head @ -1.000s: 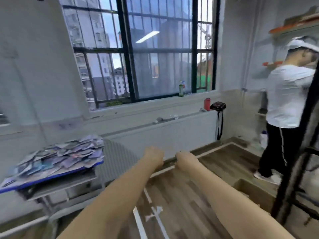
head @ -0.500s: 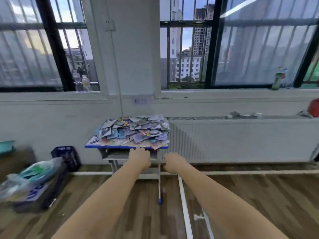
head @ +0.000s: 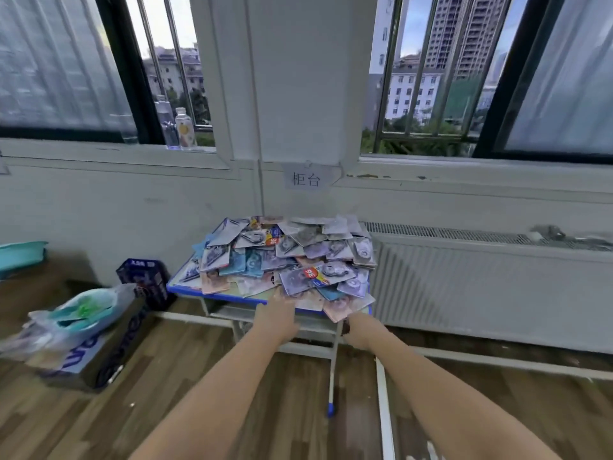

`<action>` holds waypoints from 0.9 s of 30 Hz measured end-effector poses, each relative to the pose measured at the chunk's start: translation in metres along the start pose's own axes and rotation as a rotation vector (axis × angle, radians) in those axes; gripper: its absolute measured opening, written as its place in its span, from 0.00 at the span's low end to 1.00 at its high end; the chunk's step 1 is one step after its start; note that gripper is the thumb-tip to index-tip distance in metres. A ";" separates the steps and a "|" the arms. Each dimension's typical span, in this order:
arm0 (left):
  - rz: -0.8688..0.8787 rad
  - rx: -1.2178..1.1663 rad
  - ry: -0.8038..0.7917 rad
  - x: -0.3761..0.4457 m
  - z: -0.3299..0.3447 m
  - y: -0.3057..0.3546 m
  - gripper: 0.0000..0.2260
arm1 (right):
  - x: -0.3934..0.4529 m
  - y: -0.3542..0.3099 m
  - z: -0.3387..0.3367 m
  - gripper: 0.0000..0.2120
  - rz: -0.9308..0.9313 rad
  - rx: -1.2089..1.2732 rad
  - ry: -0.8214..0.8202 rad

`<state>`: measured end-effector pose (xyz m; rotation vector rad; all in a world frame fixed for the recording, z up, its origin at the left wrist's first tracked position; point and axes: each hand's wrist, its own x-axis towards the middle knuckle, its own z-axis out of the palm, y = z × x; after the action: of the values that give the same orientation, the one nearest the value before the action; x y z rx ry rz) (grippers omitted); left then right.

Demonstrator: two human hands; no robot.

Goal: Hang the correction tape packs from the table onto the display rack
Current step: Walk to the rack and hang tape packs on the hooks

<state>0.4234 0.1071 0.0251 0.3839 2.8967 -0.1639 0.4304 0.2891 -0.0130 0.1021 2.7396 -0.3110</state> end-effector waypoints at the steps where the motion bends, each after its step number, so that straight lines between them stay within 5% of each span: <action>1: 0.003 -0.014 -0.015 0.015 0.005 -0.002 0.19 | 0.014 0.004 0.003 0.16 0.010 -0.001 -0.014; 18: 0.249 -0.197 0.002 0.258 0.027 0.003 0.16 | 0.183 0.062 -0.018 0.14 0.458 0.330 0.039; 22: 0.211 -0.257 -0.044 0.276 0.039 0.012 0.25 | 0.207 0.075 -0.017 0.14 0.534 0.472 0.080; 24: 0.182 -0.291 -0.073 0.281 0.046 0.014 0.31 | 0.220 0.080 -0.016 0.06 0.535 0.525 0.089; 27: 0.154 -0.302 -0.092 0.286 0.052 0.015 0.36 | 0.239 0.088 -0.011 0.16 0.540 0.577 0.018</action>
<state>0.1685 0.1845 -0.0915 0.5245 2.7281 0.2702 0.2152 0.3839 -0.1110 0.9692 2.4245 -0.9179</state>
